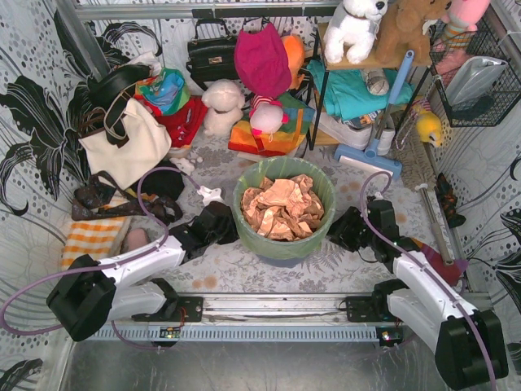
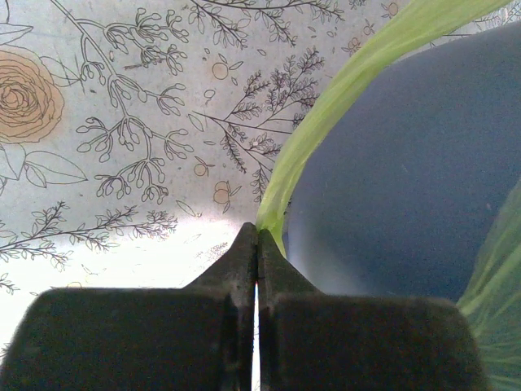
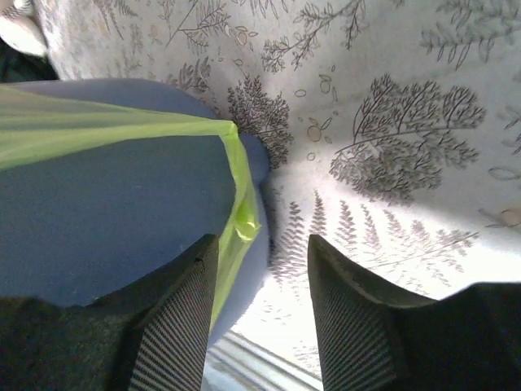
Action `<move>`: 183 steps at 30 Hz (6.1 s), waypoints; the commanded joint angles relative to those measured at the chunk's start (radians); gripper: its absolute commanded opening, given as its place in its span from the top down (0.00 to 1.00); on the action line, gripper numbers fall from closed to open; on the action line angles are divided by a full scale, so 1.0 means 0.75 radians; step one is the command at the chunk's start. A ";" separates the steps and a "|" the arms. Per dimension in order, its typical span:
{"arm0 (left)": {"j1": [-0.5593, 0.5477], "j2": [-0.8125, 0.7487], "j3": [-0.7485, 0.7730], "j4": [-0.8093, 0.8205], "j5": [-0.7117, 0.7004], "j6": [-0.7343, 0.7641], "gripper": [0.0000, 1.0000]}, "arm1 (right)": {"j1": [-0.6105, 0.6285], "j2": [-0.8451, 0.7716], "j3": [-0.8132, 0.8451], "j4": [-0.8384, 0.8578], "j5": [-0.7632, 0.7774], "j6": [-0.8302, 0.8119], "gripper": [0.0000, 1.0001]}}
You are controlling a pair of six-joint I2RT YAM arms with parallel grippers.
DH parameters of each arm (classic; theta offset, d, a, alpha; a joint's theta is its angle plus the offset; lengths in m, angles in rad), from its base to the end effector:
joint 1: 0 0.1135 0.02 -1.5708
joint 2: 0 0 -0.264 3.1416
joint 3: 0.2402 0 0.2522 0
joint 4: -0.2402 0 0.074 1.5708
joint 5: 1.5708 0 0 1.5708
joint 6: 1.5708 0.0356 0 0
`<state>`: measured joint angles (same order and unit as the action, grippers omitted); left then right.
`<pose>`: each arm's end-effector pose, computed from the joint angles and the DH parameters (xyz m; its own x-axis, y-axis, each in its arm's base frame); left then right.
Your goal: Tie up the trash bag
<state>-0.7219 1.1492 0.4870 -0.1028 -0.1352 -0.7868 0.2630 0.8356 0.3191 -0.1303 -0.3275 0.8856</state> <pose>0.1689 -0.1424 0.1754 -0.7790 -0.2490 -0.5755 0.0428 0.8946 -0.4449 0.1626 0.0556 0.1756 -0.7508 0.5571 -0.3549 0.1379 0.6577 0.7406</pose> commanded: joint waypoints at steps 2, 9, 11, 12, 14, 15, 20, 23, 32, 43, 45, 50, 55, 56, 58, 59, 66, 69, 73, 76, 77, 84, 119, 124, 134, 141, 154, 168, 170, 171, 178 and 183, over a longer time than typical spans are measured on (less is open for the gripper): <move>0.005 -0.014 0.020 0.035 -0.018 0.007 1.00 | -0.007 0.074 -0.038 0.082 -0.107 0.334 0.52; 0.006 -0.005 0.018 0.041 -0.006 0.004 1.00 | -0.006 0.146 -0.234 0.522 -0.220 0.723 0.62; 0.006 -0.008 0.013 0.041 -0.007 -0.001 1.00 | -0.006 0.134 -0.256 0.559 -0.217 0.762 0.65; 0.006 -0.013 0.010 0.042 -0.010 -0.003 1.00 | -0.005 0.123 -0.258 0.547 -0.207 0.763 0.67; 0.007 -0.021 -0.003 0.050 -0.012 -0.012 1.00 | -0.006 0.087 -0.254 0.504 -0.182 0.767 0.69; 0.006 -0.025 -0.007 0.053 -0.012 -0.014 1.00 | -0.007 0.066 -0.256 0.478 -0.159 0.772 0.72; 0.006 -0.027 -0.015 0.056 -0.013 -0.020 1.00 | -0.007 -0.018 -0.264 0.409 -0.100 0.805 0.79; 0.006 -0.031 -0.019 0.058 -0.012 -0.021 1.00 | -0.005 -0.027 -0.263 0.395 -0.095 0.805 0.80; 0.005 -0.027 -0.023 0.069 -0.010 -0.022 1.00 | -0.007 0.090 -0.263 0.479 -0.110 0.810 0.73; 0.006 -0.059 -0.009 0.030 -0.047 -0.012 1.00 | -0.006 0.094 -0.218 0.393 -0.085 0.741 1.00; 0.005 -0.078 0.003 -0.004 -0.067 -0.003 1.00 | -0.006 0.035 -0.174 0.264 -0.024 0.677 1.00; 0.005 -0.105 0.014 -0.052 -0.090 0.013 1.00 | -0.006 -0.093 -0.069 -0.035 0.153 0.513 1.00; 0.006 -0.102 0.047 -0.116 -0.121 0.053 1.00 | -0.007 -0.130 -0.004 -0.250 0.260 0.370 1.00; 0.006 -0.100 0.051 -0.118 -0.116 0.055 1.00 | -0.007 -0.130 0.006 -0.270 0.273 0.354 1.00; 0.006 -0.094 0.052 -0.118 -0.108 0.059 1.00 | -0.006 -0.127 0.010 -0.259 0.266 0.343 1.00; 0.005 -0.089 0.052 -0.114 -0.104 0.061 1.00 | -0.006 -0.120 0.002 -0.220 0.243 0.348 1.00; 0.005 -0.055 0.048 -0.065 -0.058 0.048 1.00 | -0.006 -0.031 -0.126 0.153 -0.012 0.565 0.70; 0.005 -0.031 0.043 -0.022 -0.002 0.051 1.00 | -0.006 0.002 -0.206 0.323 -0.078 0.703 0.64; 0.006 0.006 0.041 0.023 0.040 0.051 1.00 | -0.007 0.053 -0.275 0.488 -0.131 0.805 0.62; 0.005 0.020 0.040 0.033 0.046 0.048 1.00 | -0.007 0.093 -0.288 0.550 -0.152 0.834 0.62; 0.005 0.022 0.038 0.036 0.049 0.047 1.00 | -0.007 0.106 -0.288 0.564 -0.157 0.844 0.62; 0.005 0.021 0.030 0.032 0.042 0.045 1.00 | -0.006 0.105 -0.303 0.580 -0.160 0.886 0.63; 0.005 0.020 0.019 0.041 0.047 0.035 1.00 | -0.007 0.168 -0.303 0.712 -0.152 0.982 0.62; 0.005 0.020 0.015 0.041 0.047 0.030 1.00 | -0.006 0.193 -0.300 0.743 -0.184 0.988 0.68; 0.005 0.014 -0.005 0.053 0.045 0.011 1.00 | -0.006 0.172 -0.296 0.755 -0.197 0.995 0.98; 0.005 -0.001 -0.003 0.025 0.026 0.008 1.00 | -0.006 -0.003 -0.205 0.327 -0.066 0.765 1.00; 0.005 -0.009 0.034 -0.050 0.006 0.028 1.00 | -0.005 -0.135 0.091 -0.515 0.323 0.220 1.00; 0.005 0.018 0.040 -0.042 0.009 0.039 1.00 | -0.007 -0.112 0.099 -0.295 0.170 0.149 0.63; 0.006 0.017 0.038 -0.036 0.010 0.038 1.00 | -0.006 -0.096 0.081 -0.206 0.113 0.152 0.53; 0.005 0.018 0.038 -0.035 0.010 0.037 1.00 | -0.007 -0.082 0.076 -0.171 0.092 0.153 0.50; 0.005 0.025 0.041 -0.033 0.011 0.039 1.00 | -0.007 0.101 0.053 0.001 -0.018 0.151 0.42; 0.005 0.020 0.030 -0.038 0.005 0.037 1.00 | -0.007 0.197 0.035 0.100 -0.021 0.153 0.49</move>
<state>-0.7219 1.1622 0.4942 -0.1535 -0.1131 -0.7700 0.2611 0.9470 0.3622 -0.1574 -0.3149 1.0077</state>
